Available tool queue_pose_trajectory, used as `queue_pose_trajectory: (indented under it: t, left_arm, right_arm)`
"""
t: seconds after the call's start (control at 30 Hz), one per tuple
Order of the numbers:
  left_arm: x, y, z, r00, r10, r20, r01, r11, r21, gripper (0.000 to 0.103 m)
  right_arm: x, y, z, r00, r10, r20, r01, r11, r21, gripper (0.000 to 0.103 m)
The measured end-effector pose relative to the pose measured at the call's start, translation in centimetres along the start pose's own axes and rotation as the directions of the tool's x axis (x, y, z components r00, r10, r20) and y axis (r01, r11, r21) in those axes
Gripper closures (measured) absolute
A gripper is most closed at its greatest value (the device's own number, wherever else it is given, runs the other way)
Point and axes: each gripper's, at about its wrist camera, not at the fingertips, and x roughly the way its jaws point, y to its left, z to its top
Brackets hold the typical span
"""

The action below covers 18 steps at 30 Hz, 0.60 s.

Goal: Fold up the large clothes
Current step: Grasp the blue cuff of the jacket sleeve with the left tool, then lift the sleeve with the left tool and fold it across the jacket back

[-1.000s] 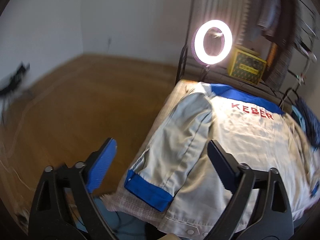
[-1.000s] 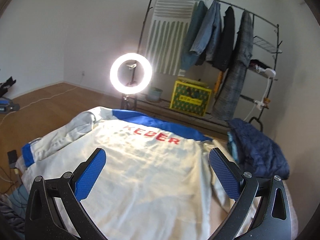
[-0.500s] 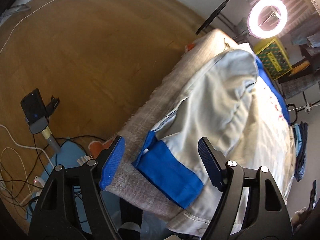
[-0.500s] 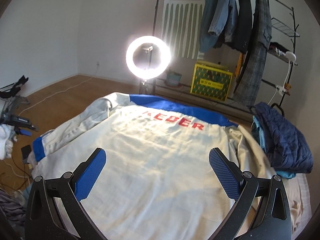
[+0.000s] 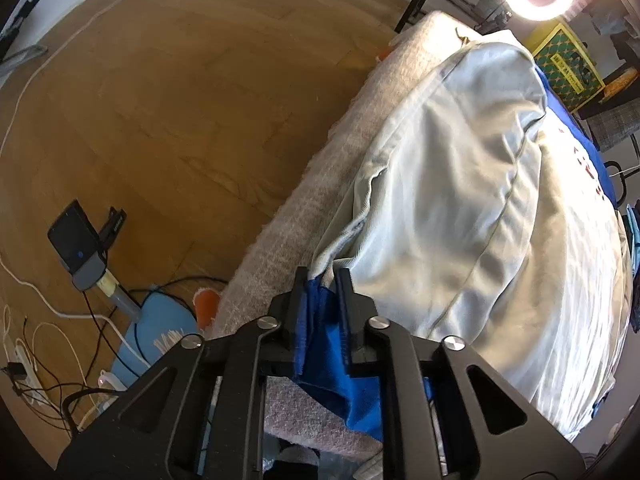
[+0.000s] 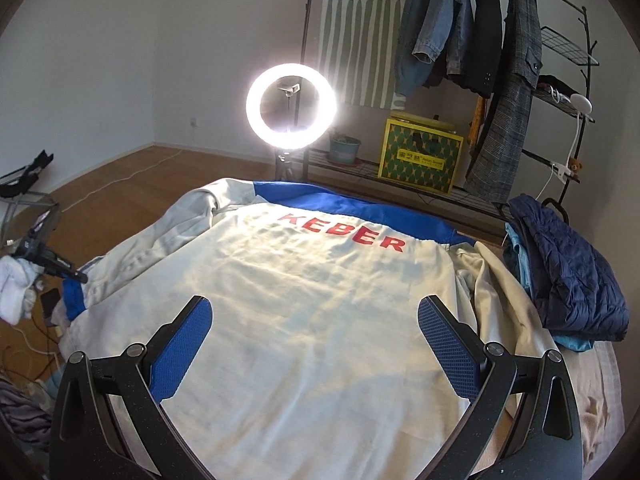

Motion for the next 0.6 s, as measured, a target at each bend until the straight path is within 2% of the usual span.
queue_pose_trajectory:
  t: [0.13, 0.27, 0.43, 0.53, 0.6]
  left_arm:
    - [-2.4, -0.5, 0.5, 0.996, 0.034, 0.087, -0.037, 0.999, 0.031, 0.095]
    - [-6.1, -0.6, 1.0, 0.975, 0.058, 0.213, -0.067, 0.997, 0.039, 0.095]
    - [-12.4, -2.6, 0.6, 0.921, 0.022, 0.39, -0.064, 0.994, 0.093, 0.095]
    - [-15.6, -5.5, -0.8, 0.879, -0.007, 0.476, -0.092, 0.978, 0.186, 0.095]
    - [-17.0, -7.5, -2.2, 0.86, -0.038, 0.508, -0.108, 0.961, 0.255, 0.095]
  right_arm:
    - [0.0, 0.0, 0.0, 1.0, 0.003, -0.001, -0.003, 1.0, -0.005, 0.001]
    - [0.2, 0.4, -0.1, 1.0, 0.006, -0.007, -0.006, 1.0, -0.023, 0.001]
    - [0.5, 0.8, -0.2, 1.0, 0.019, -0.022, -0.02, 0.999, -0.031, 0.001]
    - [0.7, 0.9, -0.4, 0.999, 0.026, -0.035, -0.027, 0.999, -0.026, 0.001]
    - [0.8, 0.9, -0.5, 0.998, 0.035, -0.046, -0.036, 0.999, -0.016, 0.001]
